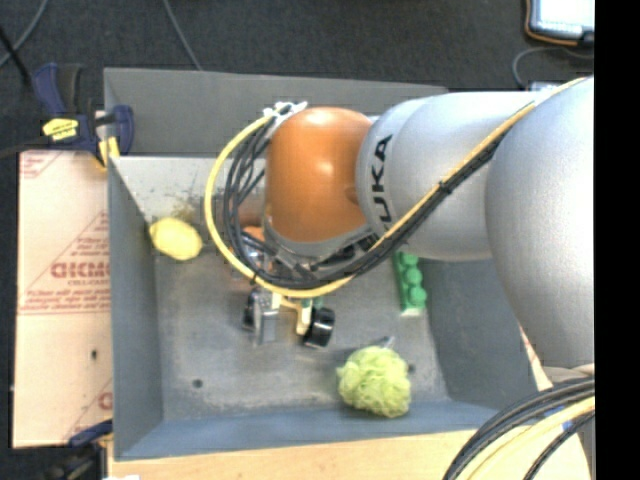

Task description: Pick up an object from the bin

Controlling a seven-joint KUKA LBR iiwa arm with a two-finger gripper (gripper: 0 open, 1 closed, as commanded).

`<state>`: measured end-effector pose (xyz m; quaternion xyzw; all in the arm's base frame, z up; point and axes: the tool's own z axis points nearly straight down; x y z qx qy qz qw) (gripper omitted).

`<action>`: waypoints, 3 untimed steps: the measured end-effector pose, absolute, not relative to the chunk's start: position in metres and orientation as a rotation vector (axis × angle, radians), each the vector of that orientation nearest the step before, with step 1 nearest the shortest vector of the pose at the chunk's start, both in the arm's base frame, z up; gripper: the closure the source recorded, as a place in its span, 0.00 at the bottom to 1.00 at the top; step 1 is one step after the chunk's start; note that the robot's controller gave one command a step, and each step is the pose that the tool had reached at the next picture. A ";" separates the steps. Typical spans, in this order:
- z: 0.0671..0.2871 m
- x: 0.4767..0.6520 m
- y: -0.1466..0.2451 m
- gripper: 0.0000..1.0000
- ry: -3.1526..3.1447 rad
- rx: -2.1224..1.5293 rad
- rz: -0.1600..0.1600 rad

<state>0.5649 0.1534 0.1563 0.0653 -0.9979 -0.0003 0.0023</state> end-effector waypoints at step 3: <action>0.108 0.607 0.102 0.00 -3.093 0.620 0.004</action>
Offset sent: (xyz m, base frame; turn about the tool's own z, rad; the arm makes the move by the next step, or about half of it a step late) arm 0.0557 -0.0754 -0.0053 -0.3395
